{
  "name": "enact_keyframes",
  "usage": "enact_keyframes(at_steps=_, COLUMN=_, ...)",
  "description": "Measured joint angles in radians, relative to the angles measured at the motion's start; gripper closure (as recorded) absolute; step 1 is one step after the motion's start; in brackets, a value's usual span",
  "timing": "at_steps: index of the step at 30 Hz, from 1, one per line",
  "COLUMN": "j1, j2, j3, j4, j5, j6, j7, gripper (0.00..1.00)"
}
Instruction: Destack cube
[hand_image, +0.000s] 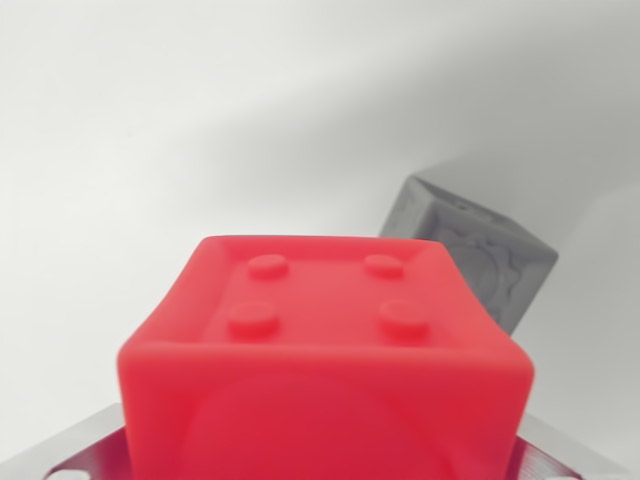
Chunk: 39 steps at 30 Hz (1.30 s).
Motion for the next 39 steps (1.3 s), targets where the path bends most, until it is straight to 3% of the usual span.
enact_keyframes(at_steps=39, j1=0.046, j2=0.045, j3=0.045, j4=0.059, j5=0.003, j6=-0.014, j7=-0.189, gripper=1.0)
